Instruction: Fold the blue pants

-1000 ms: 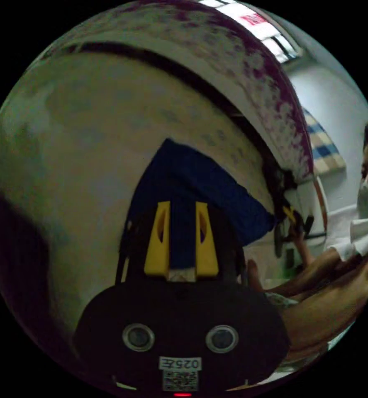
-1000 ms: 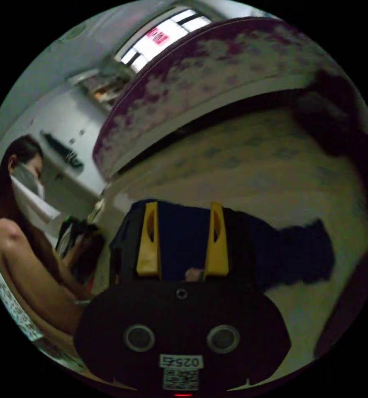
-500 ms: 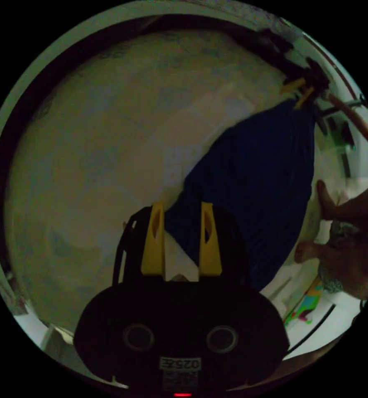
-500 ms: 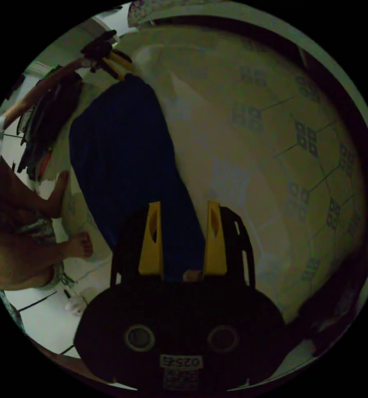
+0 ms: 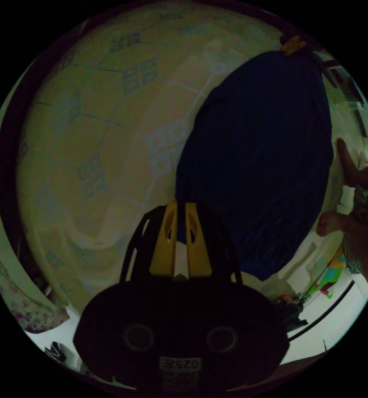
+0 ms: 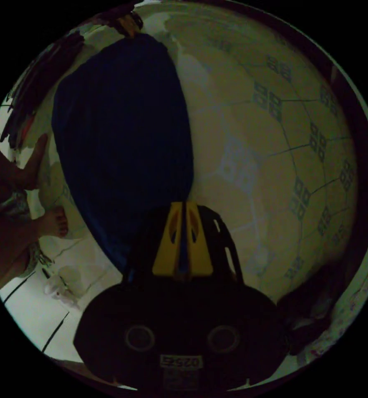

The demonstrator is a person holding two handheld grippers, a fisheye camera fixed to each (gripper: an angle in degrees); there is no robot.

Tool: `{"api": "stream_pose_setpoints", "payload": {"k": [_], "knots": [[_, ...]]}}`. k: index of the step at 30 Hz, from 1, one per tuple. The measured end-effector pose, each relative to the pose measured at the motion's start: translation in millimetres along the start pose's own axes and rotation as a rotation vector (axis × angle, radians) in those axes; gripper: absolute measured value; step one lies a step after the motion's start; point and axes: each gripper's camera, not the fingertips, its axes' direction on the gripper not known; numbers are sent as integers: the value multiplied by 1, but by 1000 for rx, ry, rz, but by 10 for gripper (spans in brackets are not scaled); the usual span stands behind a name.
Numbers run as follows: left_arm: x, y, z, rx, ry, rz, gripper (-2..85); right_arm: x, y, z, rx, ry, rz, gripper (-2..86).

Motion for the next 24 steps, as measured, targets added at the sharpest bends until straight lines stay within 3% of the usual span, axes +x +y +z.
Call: {"api": "stream_pose_setpoints", "payload": {"k": [4, 7, 12, 18, 24], "knots": [[-3, 17, -14, 89, -12, -106, -11, 9, -15, -8, 9, -118, 62, -8], [22, 61, -56, 285, -65, -194, -11, -6, -3, -40, 171, -162, 115, -9], [142, 149, -94, 548, -390, -351, -8, -120, 39, -72, 524, 188, 77, -8], [279, 186, 2, 542, -370, -562, 19, -255, 37, 39, 344, 385, -2, -6], [349, 186, 60, 531, -331, -763, 29, -308, 26, 108, 275, 467, 66, -6]]}}
